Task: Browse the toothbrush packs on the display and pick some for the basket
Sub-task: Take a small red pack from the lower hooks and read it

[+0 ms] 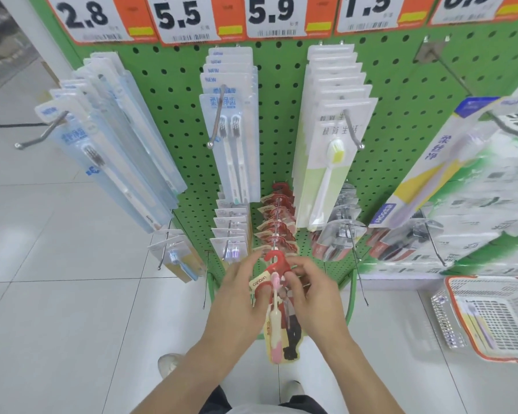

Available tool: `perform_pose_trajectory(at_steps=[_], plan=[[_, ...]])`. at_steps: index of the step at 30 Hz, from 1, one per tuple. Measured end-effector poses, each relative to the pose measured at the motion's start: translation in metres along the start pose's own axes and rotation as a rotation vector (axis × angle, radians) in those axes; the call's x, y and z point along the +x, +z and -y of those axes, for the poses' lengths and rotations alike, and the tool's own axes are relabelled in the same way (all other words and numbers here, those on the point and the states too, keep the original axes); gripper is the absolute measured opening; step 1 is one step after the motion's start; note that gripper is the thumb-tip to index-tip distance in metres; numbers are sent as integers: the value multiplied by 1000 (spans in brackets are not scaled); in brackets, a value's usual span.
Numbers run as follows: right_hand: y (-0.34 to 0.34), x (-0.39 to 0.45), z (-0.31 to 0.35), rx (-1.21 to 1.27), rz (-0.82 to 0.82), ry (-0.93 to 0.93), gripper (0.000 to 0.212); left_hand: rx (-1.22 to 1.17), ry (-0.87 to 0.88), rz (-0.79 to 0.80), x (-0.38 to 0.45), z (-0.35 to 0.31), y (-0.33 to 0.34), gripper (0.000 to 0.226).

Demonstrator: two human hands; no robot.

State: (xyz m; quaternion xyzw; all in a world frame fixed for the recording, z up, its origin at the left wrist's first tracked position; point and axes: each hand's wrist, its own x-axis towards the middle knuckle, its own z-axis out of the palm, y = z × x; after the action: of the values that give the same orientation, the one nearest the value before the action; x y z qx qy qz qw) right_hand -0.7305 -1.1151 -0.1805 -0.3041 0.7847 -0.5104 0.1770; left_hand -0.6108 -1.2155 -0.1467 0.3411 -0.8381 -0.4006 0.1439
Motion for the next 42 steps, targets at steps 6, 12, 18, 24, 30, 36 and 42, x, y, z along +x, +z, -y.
perform_pose_trajectory(at_steps=[6, 12, 18, 24, 30, 36, 42], plan=[[8, -1, -6, -28, 3, -74, 27, 76, 50, -37, 11, -4, 5, 48], [11, 0, -17, -46, 15, -27, 26, -30, 3, -66, 26, 1, 15, 27], [12, 9, -14, -94, 46, 6, 32, -56, 17, -119, 37, 5, 16, 17], [-2, 26, -10, -99, 78, 11, 13, -95, -23, -115, 43, 1, 12, 17], [-11, 43, -9, -144, 70, 2, 17, -69, -38, -97, 49, 0, 13, 19], [-4, 55, -6, -82, -56, -26, 21, -61, -29, -106, 51, 2, 17, 19], [2, 69, -8, -121, 10, -92, 7, -52, -21, -87, 53, -1, 16, 21]])
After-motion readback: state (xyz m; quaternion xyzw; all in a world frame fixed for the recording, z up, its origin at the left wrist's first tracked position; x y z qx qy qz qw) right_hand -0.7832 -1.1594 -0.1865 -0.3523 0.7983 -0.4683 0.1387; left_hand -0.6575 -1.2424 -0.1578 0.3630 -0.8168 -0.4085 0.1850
